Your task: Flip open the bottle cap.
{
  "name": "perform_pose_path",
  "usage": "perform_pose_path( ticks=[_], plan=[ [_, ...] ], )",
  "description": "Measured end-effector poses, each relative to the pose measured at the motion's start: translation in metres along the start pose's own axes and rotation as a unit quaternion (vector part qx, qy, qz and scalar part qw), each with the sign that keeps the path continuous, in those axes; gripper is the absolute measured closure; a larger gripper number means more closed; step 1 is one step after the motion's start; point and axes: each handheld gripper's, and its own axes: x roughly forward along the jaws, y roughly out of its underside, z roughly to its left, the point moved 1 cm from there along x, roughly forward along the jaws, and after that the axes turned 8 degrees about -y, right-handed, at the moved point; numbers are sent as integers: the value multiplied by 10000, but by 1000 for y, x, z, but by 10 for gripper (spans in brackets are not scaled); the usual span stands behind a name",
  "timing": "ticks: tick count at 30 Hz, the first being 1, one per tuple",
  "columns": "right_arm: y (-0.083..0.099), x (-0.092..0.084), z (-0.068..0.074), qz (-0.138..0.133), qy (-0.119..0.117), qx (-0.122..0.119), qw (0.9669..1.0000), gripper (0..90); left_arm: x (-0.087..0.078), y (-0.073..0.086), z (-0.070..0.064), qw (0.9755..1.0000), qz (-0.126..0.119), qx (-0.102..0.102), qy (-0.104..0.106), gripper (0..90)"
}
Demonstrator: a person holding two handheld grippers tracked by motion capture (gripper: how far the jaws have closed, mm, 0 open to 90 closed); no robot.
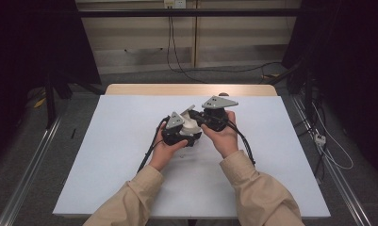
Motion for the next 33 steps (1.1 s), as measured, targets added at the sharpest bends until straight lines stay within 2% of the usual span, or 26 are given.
perform_pose_path(
  ticks=[33],
  plan=[
    [-10, 11, -3, 25, 48, -37, 10000, 900, 0, 0, 0, 10000, 14, 60, -35, 184]
  ],
)
